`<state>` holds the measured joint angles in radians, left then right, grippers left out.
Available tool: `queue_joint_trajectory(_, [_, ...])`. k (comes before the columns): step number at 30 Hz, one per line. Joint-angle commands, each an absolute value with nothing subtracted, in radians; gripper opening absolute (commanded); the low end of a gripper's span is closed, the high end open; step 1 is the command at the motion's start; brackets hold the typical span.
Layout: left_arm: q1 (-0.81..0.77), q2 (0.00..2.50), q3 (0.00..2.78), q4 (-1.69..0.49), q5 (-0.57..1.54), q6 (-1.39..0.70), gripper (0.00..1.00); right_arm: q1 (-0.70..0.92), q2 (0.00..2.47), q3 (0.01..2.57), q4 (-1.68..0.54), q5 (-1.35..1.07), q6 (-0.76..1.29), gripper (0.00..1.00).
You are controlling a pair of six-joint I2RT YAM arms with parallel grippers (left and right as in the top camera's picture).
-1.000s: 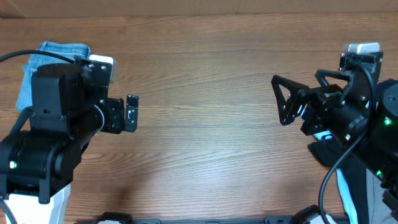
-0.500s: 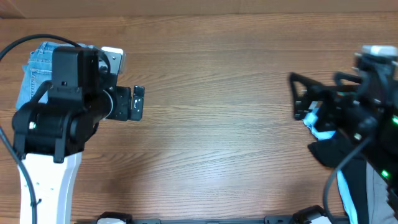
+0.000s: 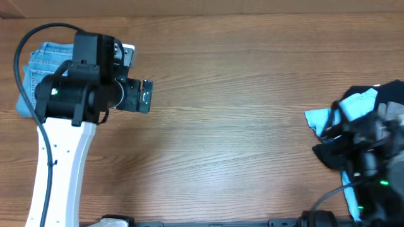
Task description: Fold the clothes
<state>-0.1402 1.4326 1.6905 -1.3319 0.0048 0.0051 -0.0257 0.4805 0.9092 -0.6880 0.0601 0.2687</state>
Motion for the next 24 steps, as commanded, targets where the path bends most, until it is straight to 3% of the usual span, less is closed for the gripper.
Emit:
queue_joint_trajectory(1, [-0.144,1.458,1.692,-1.331,-0.004,-0.008,1.0,-0.03,0.375,0.755,-0.653,0.069,0.261,1.0])
queue_joint_trajectory(11, [-0.145,1.528,1.692,-1.331,-0.004,-0.007,1.0,-0.03,0.135,0.368,-0.519,0.024,0.262,1.0])
queue_joint_trajectory(24, [-0.145,1.545,1.692,-1.331,-0.004,-0.007,1.0,-0.03,0.003,0.05,-0.152,0.021,0.262,1.0])
